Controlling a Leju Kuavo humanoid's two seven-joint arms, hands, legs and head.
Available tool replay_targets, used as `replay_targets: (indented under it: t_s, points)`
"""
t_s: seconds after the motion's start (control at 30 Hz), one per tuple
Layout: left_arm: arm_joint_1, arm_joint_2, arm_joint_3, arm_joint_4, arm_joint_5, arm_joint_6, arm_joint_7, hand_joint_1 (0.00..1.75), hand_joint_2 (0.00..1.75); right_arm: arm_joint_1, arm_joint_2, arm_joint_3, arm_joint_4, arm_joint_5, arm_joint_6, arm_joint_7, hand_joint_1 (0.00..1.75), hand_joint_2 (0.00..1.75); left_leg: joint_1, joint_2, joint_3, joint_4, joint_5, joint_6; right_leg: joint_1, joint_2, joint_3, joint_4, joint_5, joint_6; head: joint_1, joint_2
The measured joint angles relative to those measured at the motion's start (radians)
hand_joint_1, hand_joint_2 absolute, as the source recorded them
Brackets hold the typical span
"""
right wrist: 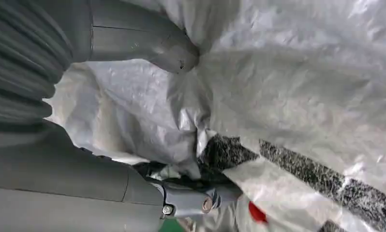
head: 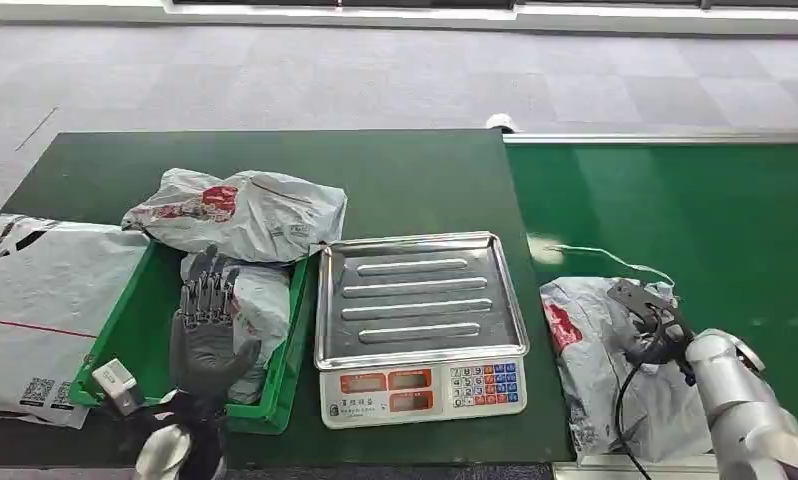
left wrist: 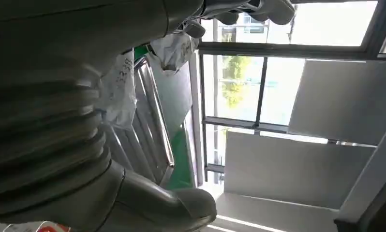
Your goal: Moved the parcel from conveyor to table for the left to box.
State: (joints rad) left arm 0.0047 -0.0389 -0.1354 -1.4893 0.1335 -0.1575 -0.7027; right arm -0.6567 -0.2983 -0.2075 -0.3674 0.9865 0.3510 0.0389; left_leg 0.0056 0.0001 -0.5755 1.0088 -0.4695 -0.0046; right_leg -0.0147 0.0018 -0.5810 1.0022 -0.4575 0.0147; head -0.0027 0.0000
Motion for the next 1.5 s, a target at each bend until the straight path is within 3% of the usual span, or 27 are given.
replay_targets:
  t_s: [0.7, 0.97, 1.13, 1.23, 1.27, 1.43, 1.5]
  points:
    - [-0.041, 0.022, -0.009, 0.061, 0.005, 0.001, 0.000, 0.00, 1.75, -0.011, -0.010, 0.047, 0.037, 0.000, 0.009, -0.004, 1.75, 1.75, 0.000, -0.002, 0.000, 0.000, 0.000, 0.000, 0.000, -0.003, 0.001, 0.000, 0.000, 0.000, 0.000, 0.000]
    - [-0.034, 0.035, -0.009, 0.058, 0.022, 0.011, 0.000, 0.00, 1.75, -0.010, -0.010, 0.052, 0.037, -0.036, -0.056, -0.062, 1.75, 1.75, 0.000, -0.002, 0.000, 0.000, 0.000, 0.000, 0.000, -0.003, 0.001, 0.001, 0.000, 0.000, 0.000, 0.000]
    - [0.003, 0.035, -0.009, 0.018, 0.015, 0.038, -0.001, 0.00, 1.75, -0.005, -0.014, 0.024, 0.034, -0.263, 0.044, -0.222, 1.75, 1.75, 0.000, 0.000, -0.002, 0.000, 0.000, 0.000, 0.000, -0.001, -0.001, 0.001, 0.001, 0.000, 0.000, 0.000]
    - [0.027, 0.033, -0.009, -0.024, -0.002, 0.050, -0.001, 0.00, 1.75, -0.007, -0.003, -0.077, 0.024, -0.585, 0.311, -0.407, 1.75, 1.75, 0.000, 0.000, -0.004, 0.000, 0.000, 0.000, 0.000, -0.001, -0.003, 0.001, 0.001, 0.000, 0.000, 0.000]
    - [0.031, 0.030, -0.009, -0.036, -0.007, 0.050, 0.000, 0.00, 1.75, -0.011, 0.012, -0.119, 0.018, -0.664, 0.331, -0.438, 1.75, 1.75, 0.000, 0.000, -0.004, 0.000, 0.000, 0.000, 0.000, -0.001, -0.003, 0.001, 0.001, 0.000, 0.000, 0.000]
    - [0.039, 0.020, -0.009, -0.070, -0.018, 0.031, -0.001, 0.00, 1.75, -0.030, 0.070, -0.259, -0.037, -0.944, 0.333, -0.447, 1.75, 1.75, 0.000, -0.004, -0.005, 0.000, 0.001, -0.001, 0.000, -0.004, -0.003, 0.002, 0.001, 0.000, 0.000, 0.000]
    - [0.041, 0.017, -0.009, -0.077, -0.020, 0.027, -0.001, 0.00, 1.75, -0.037, 0.084, -0.278, -0.060, -0.983, 0.333, -0.445, 1.75, 1.75, 0.000, -0.004, -0.005, 0.000, 0.001, -0.001, 0.000, -0.004, -0.003, 0.002, 0.001, 0.000, 0.000, 0.000]
